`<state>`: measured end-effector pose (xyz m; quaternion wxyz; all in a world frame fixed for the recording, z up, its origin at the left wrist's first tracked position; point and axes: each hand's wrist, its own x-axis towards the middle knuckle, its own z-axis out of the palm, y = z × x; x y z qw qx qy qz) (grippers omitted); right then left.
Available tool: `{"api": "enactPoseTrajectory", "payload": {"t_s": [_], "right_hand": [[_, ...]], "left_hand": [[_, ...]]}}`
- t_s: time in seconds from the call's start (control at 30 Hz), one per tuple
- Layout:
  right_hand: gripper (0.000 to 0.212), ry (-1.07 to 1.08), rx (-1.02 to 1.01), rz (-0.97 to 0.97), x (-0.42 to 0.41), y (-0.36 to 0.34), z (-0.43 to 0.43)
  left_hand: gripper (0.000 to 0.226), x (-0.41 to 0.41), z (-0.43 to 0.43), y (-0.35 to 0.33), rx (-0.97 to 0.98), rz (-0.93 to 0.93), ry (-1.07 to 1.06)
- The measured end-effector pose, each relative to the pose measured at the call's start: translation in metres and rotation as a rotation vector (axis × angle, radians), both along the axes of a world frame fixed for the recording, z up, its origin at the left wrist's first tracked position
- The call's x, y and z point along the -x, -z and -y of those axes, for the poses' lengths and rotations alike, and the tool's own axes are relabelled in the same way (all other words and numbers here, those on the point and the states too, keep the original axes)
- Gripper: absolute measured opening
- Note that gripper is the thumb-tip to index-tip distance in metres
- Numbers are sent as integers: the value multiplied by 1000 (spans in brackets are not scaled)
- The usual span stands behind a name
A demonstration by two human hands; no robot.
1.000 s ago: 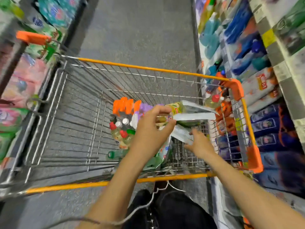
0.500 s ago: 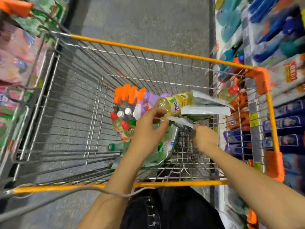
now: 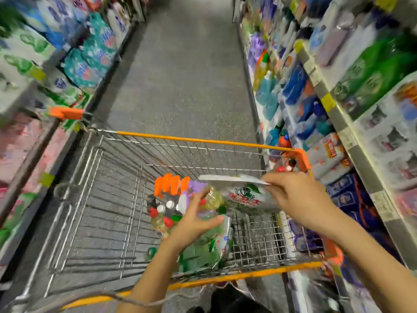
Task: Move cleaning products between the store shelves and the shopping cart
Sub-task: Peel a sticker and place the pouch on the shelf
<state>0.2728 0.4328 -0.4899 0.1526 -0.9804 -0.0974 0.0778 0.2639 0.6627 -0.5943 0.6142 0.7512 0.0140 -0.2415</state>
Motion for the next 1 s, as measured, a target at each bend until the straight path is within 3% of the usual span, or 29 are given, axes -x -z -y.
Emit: {"api": "enactPoseTrajectory", "payload": {"t_s": [0.1, 0.2, 0.3, 0.33, 0.47, 0.53, 0.7, 0.8, 0.87, 1.0], "right_hand": [[25, -82, -215, 72, -7, -55, 2], [17, -168, -291, 73, -13, -95, -1], [13, -207, -367, 83, -10, -118, -5], [14, -214, -396, 93, -9, -123, -7], [30, -121, -548, 195, -8, -128, -9], [21, -6, -666, 230, -7, -125, -3], [79, 302, -1140, 74, 20, -81, 5], [73, 284, -1243, -109, 45, -39, -18], [76, 283, -1273, -112, 50, -22, -32], [39, 330, -1336, -70, 45, -22, -47]], "left_hand": [[56, -5, -1, -25, 130, 81, -93], [55, -17, -6, -44, 153, 213, -268], [24, -20, -11, -68, 152, 262, -199], [26, -18, -11, -75, 154, 285, -165], [15, -7, -5, -90, 255, 350, -211], [21, -4, -1, -95, 296, 355, -245], [31, 1, 2, -100, 448, 276, -380], [37, -2, 2, -107, 532, 203, -451], [36, -7, 2, -112, 513, 210, -450], [22, -16, -3, -119, 456, 235, -461]]}}
